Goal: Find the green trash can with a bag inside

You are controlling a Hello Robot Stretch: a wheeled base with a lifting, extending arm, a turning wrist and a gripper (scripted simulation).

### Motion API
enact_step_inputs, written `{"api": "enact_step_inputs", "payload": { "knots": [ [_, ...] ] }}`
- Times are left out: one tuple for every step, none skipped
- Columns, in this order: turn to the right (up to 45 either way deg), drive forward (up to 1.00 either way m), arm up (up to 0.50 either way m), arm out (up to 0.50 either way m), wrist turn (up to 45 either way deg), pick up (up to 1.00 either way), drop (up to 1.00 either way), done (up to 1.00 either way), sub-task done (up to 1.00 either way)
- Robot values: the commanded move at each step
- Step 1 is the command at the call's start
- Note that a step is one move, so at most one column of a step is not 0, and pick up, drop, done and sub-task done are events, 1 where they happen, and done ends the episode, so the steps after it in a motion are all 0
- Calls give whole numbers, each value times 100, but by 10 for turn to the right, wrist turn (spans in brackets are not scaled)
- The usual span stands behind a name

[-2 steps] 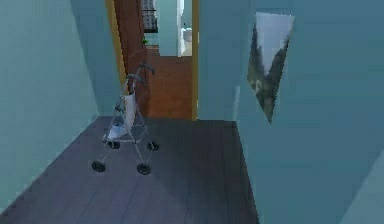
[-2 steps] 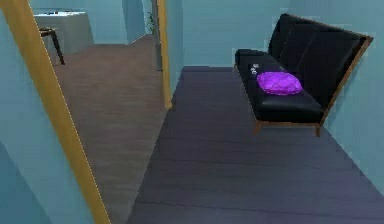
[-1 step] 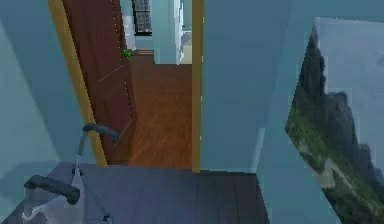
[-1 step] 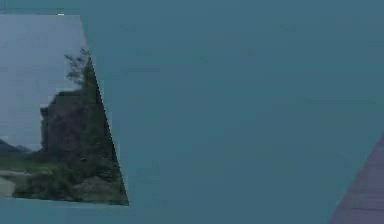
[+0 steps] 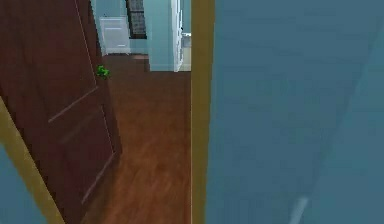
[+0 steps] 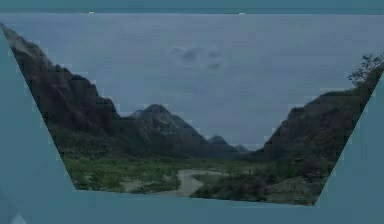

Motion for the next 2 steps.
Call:
{"api": "enact_step_inputs", "payload": {
  "knots": [
    [-180,0,0,0,0,0,0,0,0],
    [0,65,0,0,0,0,0,0,0]
  ]
}}
